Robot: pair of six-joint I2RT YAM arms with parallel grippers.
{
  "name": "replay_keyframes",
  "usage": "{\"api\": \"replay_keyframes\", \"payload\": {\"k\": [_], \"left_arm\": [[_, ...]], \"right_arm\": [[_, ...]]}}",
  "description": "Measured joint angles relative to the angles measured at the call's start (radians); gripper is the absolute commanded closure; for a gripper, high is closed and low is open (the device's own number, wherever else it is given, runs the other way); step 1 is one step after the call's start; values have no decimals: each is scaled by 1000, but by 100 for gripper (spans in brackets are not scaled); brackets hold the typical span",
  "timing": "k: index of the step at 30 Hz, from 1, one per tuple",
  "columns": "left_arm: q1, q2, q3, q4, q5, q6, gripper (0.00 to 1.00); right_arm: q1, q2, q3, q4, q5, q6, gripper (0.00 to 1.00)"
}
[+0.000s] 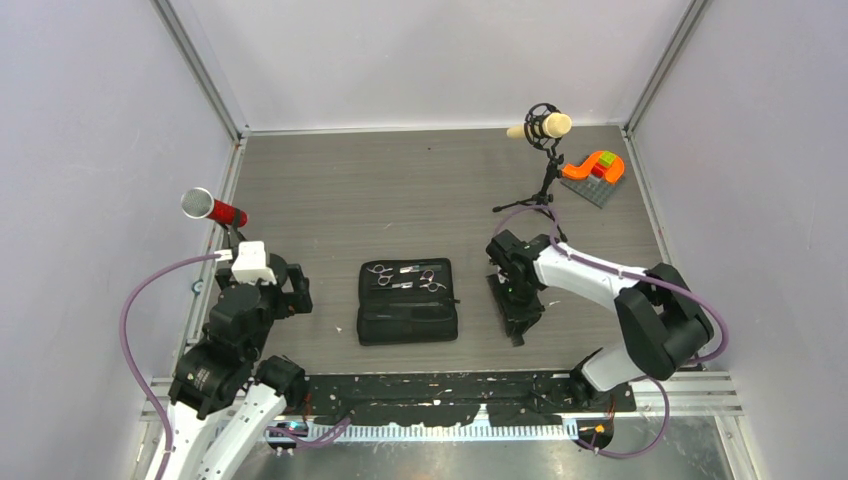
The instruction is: Sort the hair-cutting tools
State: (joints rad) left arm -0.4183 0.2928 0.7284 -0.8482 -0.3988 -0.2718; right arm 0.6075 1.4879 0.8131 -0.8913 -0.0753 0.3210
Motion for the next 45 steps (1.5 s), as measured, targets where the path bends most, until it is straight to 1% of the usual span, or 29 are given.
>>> {"api": "replay_keyframes", "payload": {"k": [8, 14, 16, 17, 18, 19, 20, 21, 22, 23, 24, 25, 27, 30, 32, 39, 43, 45], "left_arm": [[0, 11, 0, -2, 53, -23, 0], [0, 89, 0, -2, 178, -119, 0], [0, 116, 0, -1, 225, -147, 0], [0, 129, 0, -1, 245, -161, 0], [0, 139, 0, -1, 258, -169, 0], [0, 149, 0, -1, 270, -172, 0], [0, 159, 0, -2, 279, -175, 0], [0, 167, 1, -3, 282, -174, 0], [0, 173, 3, -6, 283, -173, 0], [0, 176, 6, -12, 282, -168, 0], [0, 176, 10, -18, 278, -164, 0], [0, 174, 15, -26, 272, -157, 0], [0, 162, 24, -33, 256, -138, 0], [0, 126, 26, -35, 232, -102, 0], [0, 100, 26, -35, 224, -77, 0], [0, 11, 1, -8, 214, -6, 0], [0, -3, -14, 0, 214, 10, 0], [0, -7, -17, 2, 214, 18, 0]], "right_arm": [[0, -80, 68, -31, 4, 1, 95], [3, -157, 79, -29, 2, 3, 94], [6, -171, 79, -28, 3, 2, 83], [6, -176, 79, -28, 7, 1, 70], [7, -178, 79, -27, 19, -1, 64], [7, -178, 79, -27, 32, 2, 54], [7, -178, 79, -27, 52, -5, 49], [5, -175, 79, -26, 74, -10, 40], [3, -171, 79, -25, 93, -13, 36], [-10, -159, 80, -23, 111, -23, 30], [-22, -148, 81, -20, 120, -27, 27], [-43, -130, 82, -14, 126, -32, 22], [-89, -91, 87, 3, 132, -42, 16], [-146, -28, 101, 47, 134, -64, 13], [-160, 4, 109, 75, 132, -82, 12], [-217, 125, 141, 165, 92, -179, 12], [-235, 179, 167, 185, 64, -224, 15], [-240, 195, 183, 182, 60, -238, 22]]}}
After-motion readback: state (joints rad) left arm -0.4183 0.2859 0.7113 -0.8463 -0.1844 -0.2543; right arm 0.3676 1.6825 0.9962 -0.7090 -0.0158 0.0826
